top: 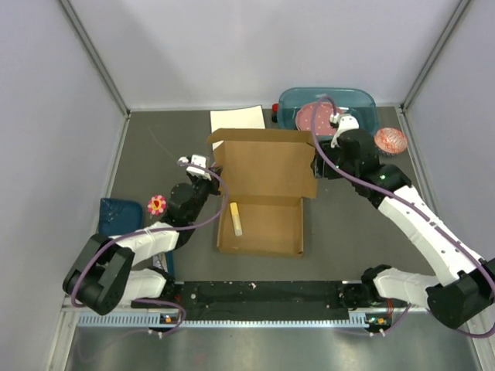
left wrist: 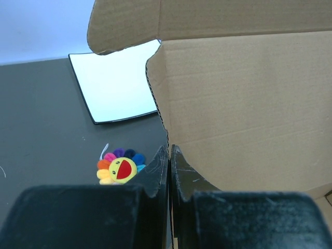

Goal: Fold the paper box

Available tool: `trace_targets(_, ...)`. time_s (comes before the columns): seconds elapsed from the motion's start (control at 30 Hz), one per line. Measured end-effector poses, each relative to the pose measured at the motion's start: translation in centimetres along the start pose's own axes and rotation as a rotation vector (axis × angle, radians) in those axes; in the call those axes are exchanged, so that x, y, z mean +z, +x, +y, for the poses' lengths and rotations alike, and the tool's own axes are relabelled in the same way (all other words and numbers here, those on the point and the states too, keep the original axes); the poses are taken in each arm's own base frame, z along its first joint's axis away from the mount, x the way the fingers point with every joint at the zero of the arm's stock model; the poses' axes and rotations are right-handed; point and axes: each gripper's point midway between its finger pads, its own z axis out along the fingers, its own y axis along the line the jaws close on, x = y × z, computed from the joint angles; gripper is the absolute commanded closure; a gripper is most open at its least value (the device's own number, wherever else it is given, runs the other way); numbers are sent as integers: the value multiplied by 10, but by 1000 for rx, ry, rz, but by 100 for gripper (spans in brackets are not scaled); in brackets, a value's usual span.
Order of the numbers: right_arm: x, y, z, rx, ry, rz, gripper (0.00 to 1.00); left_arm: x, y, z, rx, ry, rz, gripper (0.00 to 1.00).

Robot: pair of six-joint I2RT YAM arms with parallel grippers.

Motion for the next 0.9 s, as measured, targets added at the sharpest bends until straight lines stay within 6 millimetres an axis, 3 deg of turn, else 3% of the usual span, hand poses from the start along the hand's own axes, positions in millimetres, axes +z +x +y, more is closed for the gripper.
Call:
trace_targets(0.13, -1, -1, 0, -19, -30, 43, 42, 1, -3, 0, 23, 3, -16, 100)
trace_targets(0.47, 24, 43, 4, -55, -97, 259, 42, -1, -2, 0, 45, 8, -29, 100)
trace_targets(0.9, 47, 46, -6, -84, -36, 289, 43, -3, -2, -1, 49, 0, -41, 100)
